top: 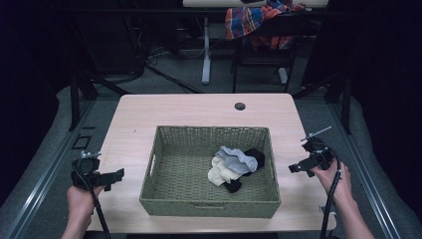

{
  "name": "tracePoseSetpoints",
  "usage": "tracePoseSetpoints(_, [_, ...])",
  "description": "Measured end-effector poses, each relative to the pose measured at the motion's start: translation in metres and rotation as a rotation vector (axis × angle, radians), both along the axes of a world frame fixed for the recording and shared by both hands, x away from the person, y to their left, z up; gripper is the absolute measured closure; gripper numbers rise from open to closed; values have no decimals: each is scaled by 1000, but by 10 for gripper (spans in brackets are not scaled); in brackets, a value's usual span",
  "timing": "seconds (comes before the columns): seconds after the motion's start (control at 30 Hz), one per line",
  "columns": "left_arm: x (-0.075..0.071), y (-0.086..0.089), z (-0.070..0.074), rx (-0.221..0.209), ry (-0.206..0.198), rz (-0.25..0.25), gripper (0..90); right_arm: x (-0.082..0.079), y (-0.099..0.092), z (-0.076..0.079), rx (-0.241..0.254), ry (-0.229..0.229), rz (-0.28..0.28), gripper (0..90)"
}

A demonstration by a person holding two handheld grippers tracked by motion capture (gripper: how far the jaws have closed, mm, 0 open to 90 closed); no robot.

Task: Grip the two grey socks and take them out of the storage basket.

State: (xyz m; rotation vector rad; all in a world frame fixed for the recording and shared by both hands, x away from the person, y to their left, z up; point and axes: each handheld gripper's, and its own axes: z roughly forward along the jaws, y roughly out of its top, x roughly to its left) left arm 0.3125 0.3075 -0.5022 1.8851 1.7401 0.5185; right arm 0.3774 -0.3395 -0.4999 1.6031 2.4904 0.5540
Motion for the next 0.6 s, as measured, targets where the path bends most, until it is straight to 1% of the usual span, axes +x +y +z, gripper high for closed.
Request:
tracePoseSetpoints(0.1, [0, -1, 0, 7, 4, -8, 17, 0, 0, 1, -4, 3, 9, 5])
tracePoseSetpoints(0.2, [1, -2, 0, 10, 6, -10, 17, -1, 0, 1, 3, 1, 10, 5])
tracePoseSetpoints(0.23, [1, -3, 0, 9, 6, -11, 17, -1, 0, 1, -15, 5, 16, 5])
tracePoseSetpoints(0.27, [1, -3, 0, 10, 1, -11, 17, -1, -1, 2, -22, 11, 20, 2])
tracePoseSetpoints(0.33, [0, -2, 0, 10, 3, -16, 17, -1, 1, 1, -21, 7, 1, 0])
tracePoseSetpoints(0.37, [-1, -2, 0, 8, 3, -15, 17, 0, 0, 3, -30, 14, 11, 0])
tracePoseSetpoints(0.4, [-2, -1, 0, 6, 0, -12, 17, 1, 0, 4, -12, 10, 4, 0])
tracePoseSetpoints(0.43, [-3, 1, 0, 3, 0, -12, 17, 2, 0, 5, -13, 13, 6, 0])
tracePoseSetpoints(0.47, [-3, 1, 1, 4, -1, -10, 17, 2, 1, 6, -3, 9, 11, 0])
tracePoseSetpoints(0.5, [-3, 2, 1, 1, -4, -8, 18, 2, 2, 5, 4, 3, 3, 0])
tracePoseSetpoints(0.57, [-2, 1, 2, -2, -8, -10, 18, 3, 2, 5, -11, 22, 20, 0])
tracePoseSetpoints(0.6, [-2, 0, 2, -3, -9, -12, 18, 3, 2, 4, -8, 23, 15, 0])
